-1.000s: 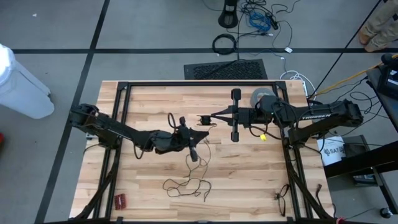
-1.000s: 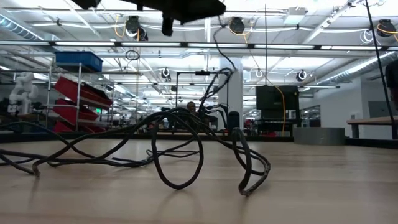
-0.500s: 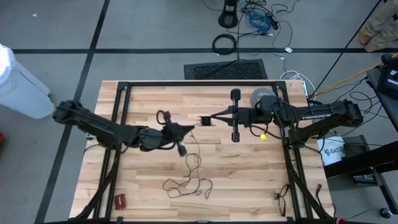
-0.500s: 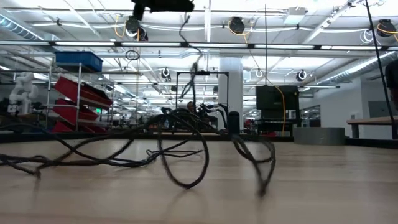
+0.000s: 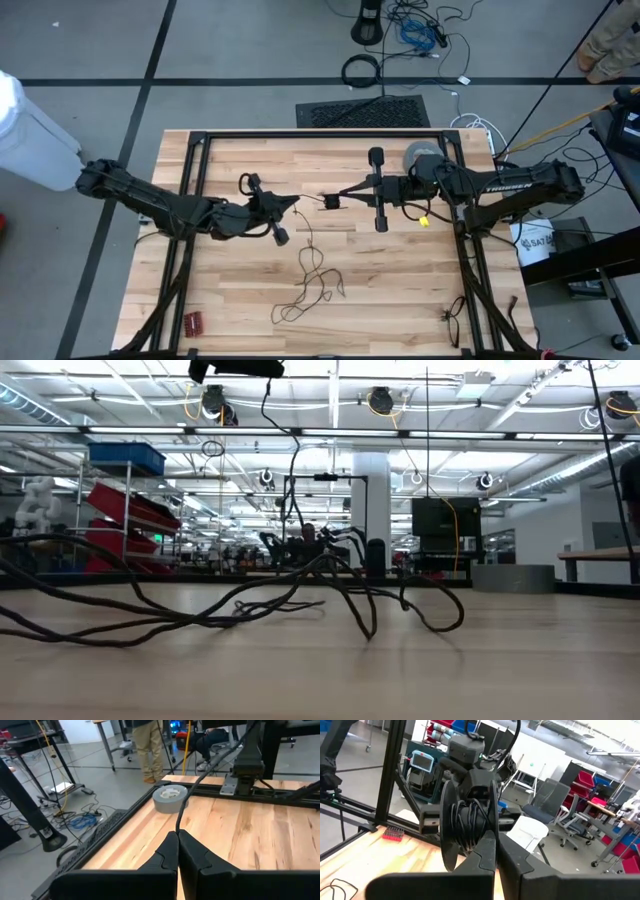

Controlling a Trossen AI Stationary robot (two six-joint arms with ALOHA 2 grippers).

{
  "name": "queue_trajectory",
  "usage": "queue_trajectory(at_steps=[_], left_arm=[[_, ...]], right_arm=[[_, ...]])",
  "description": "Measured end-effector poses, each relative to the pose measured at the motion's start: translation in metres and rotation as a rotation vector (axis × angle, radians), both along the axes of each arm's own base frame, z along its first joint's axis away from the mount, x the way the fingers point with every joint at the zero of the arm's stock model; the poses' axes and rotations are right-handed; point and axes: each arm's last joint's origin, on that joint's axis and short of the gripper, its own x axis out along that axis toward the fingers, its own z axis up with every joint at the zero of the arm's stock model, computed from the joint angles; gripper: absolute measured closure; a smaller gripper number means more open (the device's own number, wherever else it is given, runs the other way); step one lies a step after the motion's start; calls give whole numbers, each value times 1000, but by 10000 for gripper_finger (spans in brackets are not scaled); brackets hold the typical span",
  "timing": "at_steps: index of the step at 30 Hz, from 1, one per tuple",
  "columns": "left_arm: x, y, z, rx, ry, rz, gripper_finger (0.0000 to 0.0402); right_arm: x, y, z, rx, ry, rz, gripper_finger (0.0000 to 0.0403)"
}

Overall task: Coil cords
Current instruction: Coil the black wire onto the spool

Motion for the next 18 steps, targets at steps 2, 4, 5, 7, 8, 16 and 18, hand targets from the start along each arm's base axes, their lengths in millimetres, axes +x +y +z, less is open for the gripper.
queue_trajectory(at_steps=[2, 4, 5, 7, 8, 16, 18], left_arm=[[-3, 1, 2, 2, 7, -1, 400], [-6, 1, 1, 4, 22, -3, 400], [-7, 0, 1, 2, 33, -5, 400], [-10, 1, 1, -6, 47, -2, 400], [-12, 1, 0, -9, 57, 0, 400], [-22, 4, 3, -34, 74, 8, 400], [-24, 4, 4, -35, 68, 5, 400]], right_arm=[[0, 0, 0, 0, 5, -1, 403], [0, 0, -1, 0, 6, -1, 403], [0, 0, -1, 0, 7, -2, 403], [0, 0, -1, 0, 11, -4, 403], [0, 0, -1, 0, 13, -4, 403], [0, 0, -7, -12, 67, -5, 403], [0, 0, -9, -26, 86, -5, 403]])
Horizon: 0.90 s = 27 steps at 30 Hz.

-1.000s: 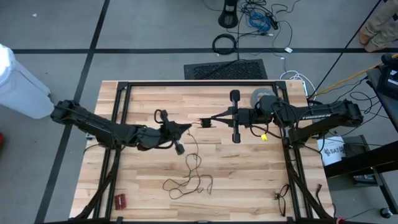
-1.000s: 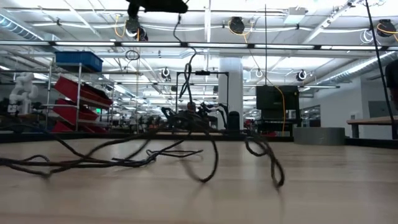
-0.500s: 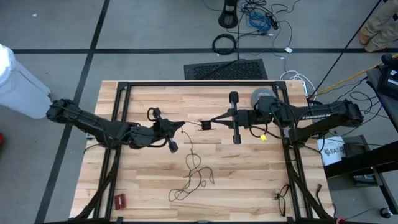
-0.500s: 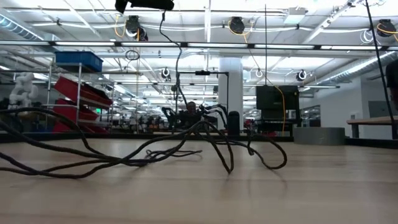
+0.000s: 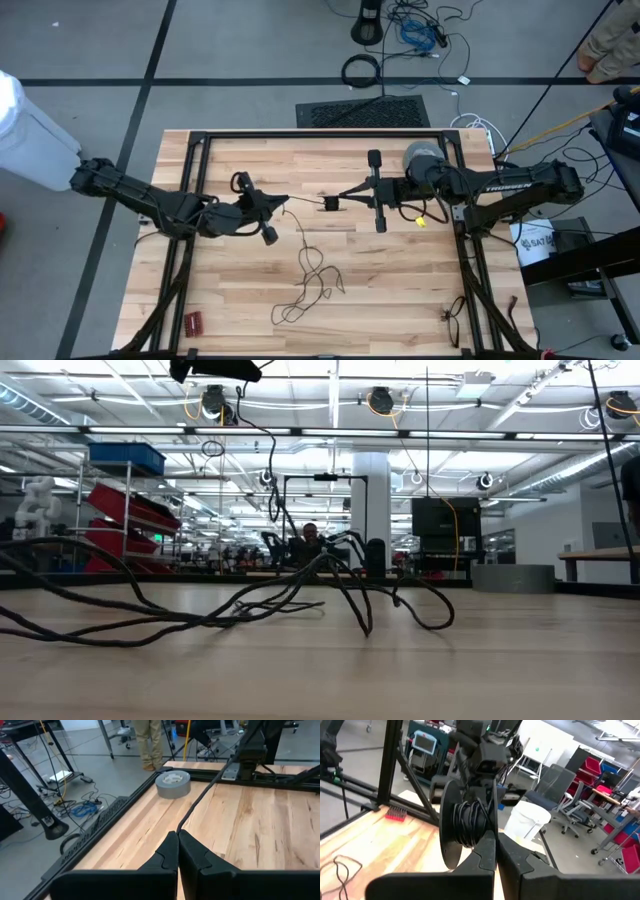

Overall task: Coil cords
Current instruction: Coil the black wire onto the spool

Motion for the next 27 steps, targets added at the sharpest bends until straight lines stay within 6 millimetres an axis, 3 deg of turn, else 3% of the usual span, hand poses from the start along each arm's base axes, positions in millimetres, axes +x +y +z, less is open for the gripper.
queue_trajectory(at_steps=[11, 21, 27], left_arm=[[-1, 9, 1, 5, 8, 35, 400], [0, 10, 3, -12, -14, 21, 400], [4, 8, 14, -54, -144, 1, 400]], right_arm=[[12, 0, -15, -67, 68, 1, 403], [15, -8, -26, -156, 161, -269, 403], [15, -8, -26, -164, 163, -289, 403]])
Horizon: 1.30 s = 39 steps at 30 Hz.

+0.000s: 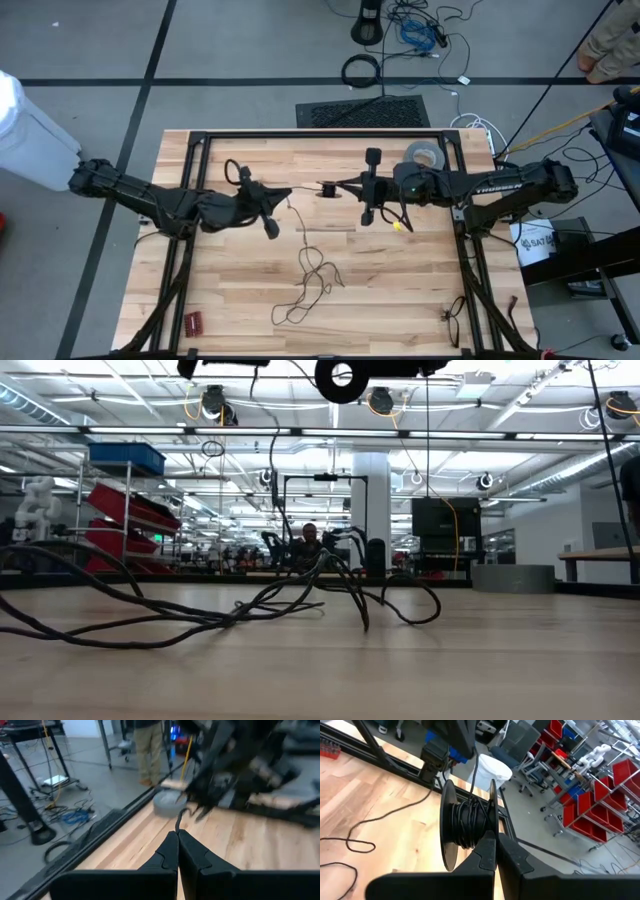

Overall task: Coil cords
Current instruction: Coil the black wire onto the spool

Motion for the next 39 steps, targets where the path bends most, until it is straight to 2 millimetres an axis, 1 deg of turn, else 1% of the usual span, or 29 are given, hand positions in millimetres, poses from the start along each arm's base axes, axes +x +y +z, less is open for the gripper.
queue_trajectory(at_steps=[7, 9, 12, 19, 26, 32, 39], left_arm=[[5, -3, 8, -38, -107, -42, 400], [9, -4, 9, -46, -139, -43, 400], [17, -6, 9, -55, -189, -45, 400], [39, -9, -4, -68, -227, -37, 400], [57, -6, -16, -121, -291, -6, 400], [72, -3, -25, -132, -348, 11, 400], [84, 4, -43, -117, -300, 44, 400]], right_arm=[[5, -1, -1, 26, -30, -13, 403], [8, -1, -1, 29, -53, -15, 403], [15, -1, -7, 17, -46, -16, 403], [31, -6, -20, -67, -42, -162, 403], [36, -8, -16, -70, -138, -259, 403], [36, -8, -14, -68, -154, -265, 403], [37, -6, -13, -58, -176, -206, 403]])
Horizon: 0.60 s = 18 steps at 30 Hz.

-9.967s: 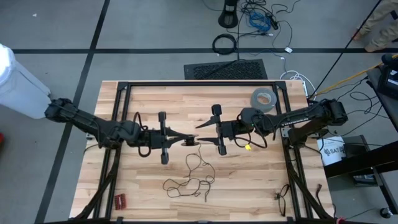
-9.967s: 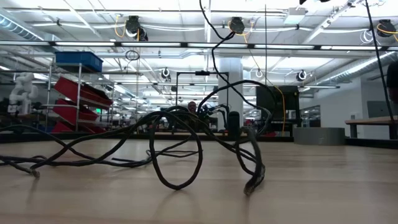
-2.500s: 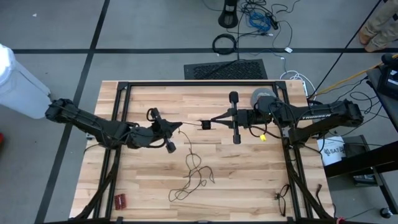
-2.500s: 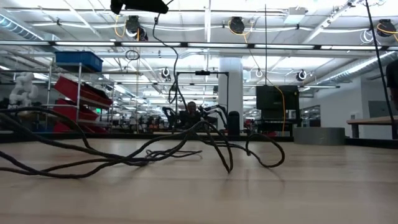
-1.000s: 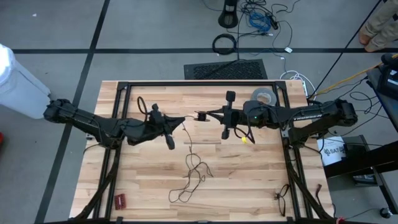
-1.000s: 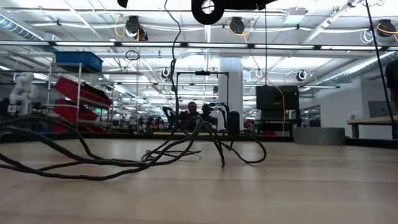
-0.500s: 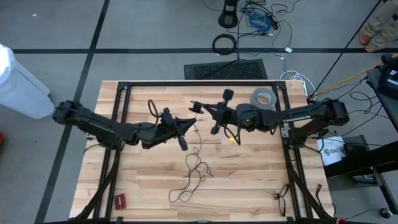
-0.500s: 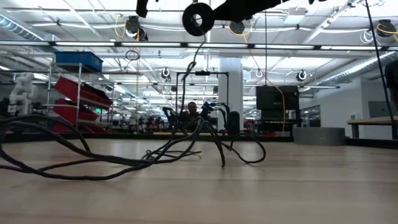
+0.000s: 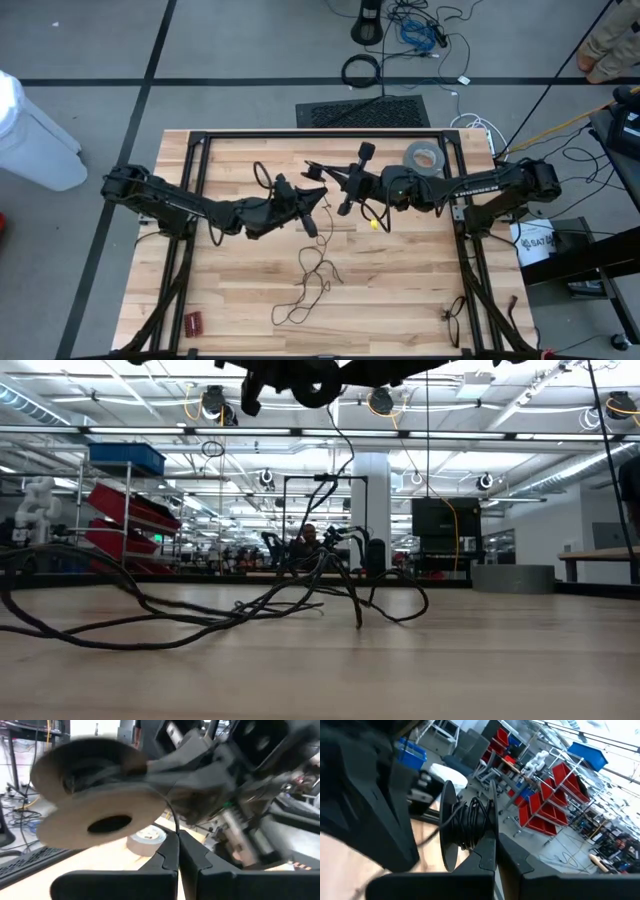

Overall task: Coil cords
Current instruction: Coil the black wire onto the spool

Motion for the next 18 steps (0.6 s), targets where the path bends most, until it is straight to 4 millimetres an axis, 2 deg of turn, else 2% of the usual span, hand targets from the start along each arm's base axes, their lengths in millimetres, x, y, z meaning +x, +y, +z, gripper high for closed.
queue_trajectory(at_steps=[3, 6, 14, 18], left_arm=[[2, 2, -3, 2, 10, 8, 390], [3, 2, -4, 3, 13, 8, 361], [2, -1, -5, -25, -1, 4, 220], [2, -5, -5, -41, -4, -7, 171]], right_arm=[[0, 0, 0, 16, -5, -1, 403], [0, 0, 0, 21, -7, -1, 403], [-1, 0, 0, 54, -17, -2, 403], [-5, 1, 5, 86, -36, 24, 403]])
